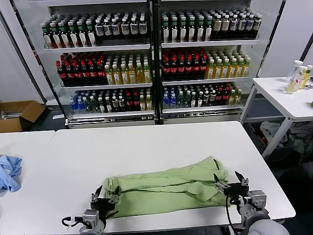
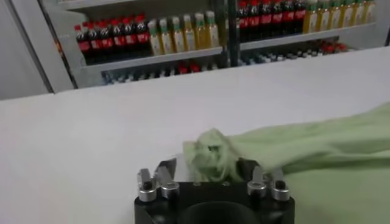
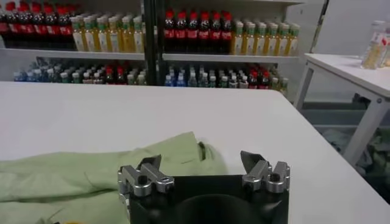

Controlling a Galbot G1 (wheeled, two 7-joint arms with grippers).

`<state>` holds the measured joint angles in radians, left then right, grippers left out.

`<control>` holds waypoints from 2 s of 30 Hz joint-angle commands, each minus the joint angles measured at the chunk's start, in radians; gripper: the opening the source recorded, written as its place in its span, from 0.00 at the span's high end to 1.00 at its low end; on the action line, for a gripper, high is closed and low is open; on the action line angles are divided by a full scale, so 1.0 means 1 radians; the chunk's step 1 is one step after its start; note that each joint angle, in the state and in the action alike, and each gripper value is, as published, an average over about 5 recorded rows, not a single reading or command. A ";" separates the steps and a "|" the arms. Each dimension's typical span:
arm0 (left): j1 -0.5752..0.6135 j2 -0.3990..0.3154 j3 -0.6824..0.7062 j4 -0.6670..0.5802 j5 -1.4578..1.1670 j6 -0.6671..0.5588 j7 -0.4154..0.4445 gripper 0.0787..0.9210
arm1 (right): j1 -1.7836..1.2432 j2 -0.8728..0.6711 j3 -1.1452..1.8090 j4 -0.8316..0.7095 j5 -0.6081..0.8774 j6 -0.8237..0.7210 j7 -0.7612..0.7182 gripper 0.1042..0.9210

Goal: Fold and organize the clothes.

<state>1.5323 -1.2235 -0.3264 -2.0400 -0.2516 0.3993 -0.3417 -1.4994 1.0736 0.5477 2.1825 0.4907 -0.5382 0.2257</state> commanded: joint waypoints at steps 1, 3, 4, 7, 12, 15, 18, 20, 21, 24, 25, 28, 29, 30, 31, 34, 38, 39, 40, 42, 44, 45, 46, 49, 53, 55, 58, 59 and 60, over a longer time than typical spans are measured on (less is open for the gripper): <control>0.009 -0.046 0.003 0.030 0.007 0.018 -0.012 0.41 | -0.009 -0.002 0.020 0.013 -0.012 0.021 0.000 0.12; 0.006 -0.043 -0.002 0.035 -0.020 0.020 -0.002 0.47 | -0.004 -0.004 0.021 0.012 -0.014 0.035 -0.001 0.12; 0.005 -0.041 -0.005 0.036 -0.035 0.020 0.002 0.51 | -0.003 -0.004 0.021 0.011 -0.015 0.041 -0.001 0.12; -0.002 -0.029 -0.028 0.036 -0.083 0.019 0.015 0.62 | -0.002 -0.005 0.020 0.010 -0.018 0.055 -0.001 0.12; -0.013 0.020 -0.121 0.037 -0.162 0.019 0.033 0.77 | 0.000 -0.012 0.021 0.003 -0.021 0.072 -0.002 0.12; -0.017 0.066 -0.202 0.042 -0.213 0.020 0.043 0.87 | 0.006 -0.017 0.021 0.001 -0.021 0.079 -0.003 0.12; -0.012 0.118 -0.293 0.051 -0.279 0.021 0.051 0.96 | 0.014 -0.021 0.019 -0.003 -0.021 0.081 -0.009 0.12; 0.001 0.149 -0.369 0.051 -0.345 0.026 0.057 0.98 | 0.018 -0.023 0.016 -0.005 -0.022 0.081 -0.014 0.12; 0.011 0.164 -0.410 0.049 -0.381 0.028 0.061 0.98 | 0.020 -0.023 0.015 -0.006 -0.022 0.082 -0.017 0.12; 0.033 0.202 -0.516 0.044 -0.465 0.026 0.078 0.98 | 0.024 -0.025 0.013 -0.006 -0.020 0.085 -0.021 0.12; 0.036 0.215 -0.547 0.043 -0.492 0.024 0.083 0.98 | 0.027 -0.026 0.012 -0.007 -0.019 0.085 -0.022 0.12; 0.031 0.243 -0.622 0.028 -0.618 0.023 0.088 0.98 | 0.033 -0.029 0.007 -0.010 -0.019 0.085 -0.024 0.12; 0.027 0.249 -0.639 0.014 -0.682 0.024 0.087 0.98 | 0.035 -0.030 0.006 -0.011 -0.019 0.084 -0.025 0.12; 0.023 0.251 -0.651 -0.003 -0.746 0.025 0.087 0.98 | 0.036 -0.030 0.004 -0.010 -0.019 0.084 -0.026 0.12; 0.019 0.249 -0.660 -0.028 -0.821 0.025 0.087 0.98 | 0.036 -0.030 0.003 -0.008 -0.019 0.083 -0.027 0.12; 0.010 0.221 -0.655 -0.103 -1.003 0.018 0.095 0.98 | 0.036 -0.030 -0.002 -0.004 -0.019 0.083 -0.030 0.12; 0.003 0.141 -0.594 -0.178 -1.219 -0.004 0.095 0.98 | 0.034 -0.031 -0.004 -0.003 -0.021 0.083 -0.034 0.12; 0.003 0.120 -0.571 -0.191 -1.250 -0.012 0.094 0.98 | 0.034 -0.032 -0.005 -0.003 -0.021 0.083 -0.035 0.12; 0.005 0.097 -0.541 -0.205 -1.279 -0.021 0.094 0.98 | 0.035 -0.033 -0.005 -0.004 -0.022 0.083 -0.036 0.12; 0.007 0.058 -0.481 -0.223 -1.305 -0.037 0.098 0.98 | 0.036 -0.036 -0.006 -0.004 -0.022 0.083 -0.037 0.12; 0.004 0.027 -0.418 -0.231 -1.319 -0.050 0.101 0.98 | 0.038 -0.038 -0.007 -0.004 -0.023 0.083 -0.038 0.12; 0.002 0.016 -0.392 -0.232 -1.321 -0.055 0.101 0.98 | 0.039 -0.038 -0.007 -0.004 -0.023 0.083 -0.038 0.12; -0.002 0.003 -0.362 -0.233 -1.322 -0.060 0.101 0.98 | 0.039 -0.038 -0.007 -0.003 -0.023 0.083 -0.039 0.12; -0.012 -0.026 -0.293 -0.229 -1.309 -0.065 0.101 0.98 | 0.040 -0.036 -0.009 -0.004 -0.023 0.083 -0.039 0.12; -0.038 -0.049 -0.229 -0.198 -1.261 -0.068 0.101 0.98 | 0.042 -0.033 -0.015 -0.007 -0.026 0.085 -0.039 0.12; -0.056 -0.054 -0.198 -0.170 -1.230 -0.071 0.101 0.98 | 0.045 -0.032 -0.019 -0.009 -0.027 0.085 -0.039 0.12; -0.080 -0.058 -0.145 -0.127 -1.181 -0.074 0.101 0.98 | 0.052 -0.030 -0.025 -0.014 -0.027 0.085 -0.039 0.12; -0.088 -0.059 -0.125 -0.115 -1.166 -0.074 0.101 0.98 | 0.055 -0.029 -0.027 -0.015 -0.027 0.085 -0.039 0.12; -0.095 -0.061 -0.107 -0.106 -1.152 -0.075 0.102 0.98 | 0.058 -0.028 -0.029 -0.017 -0.027 0.085 -0.039 0.12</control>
<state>1.4907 -1.2278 -0.6331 -2.2042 -1.4233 0.3394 -0.2453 -1.4504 1.0441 0.5258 2.1709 0.4644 -0.4542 0.1867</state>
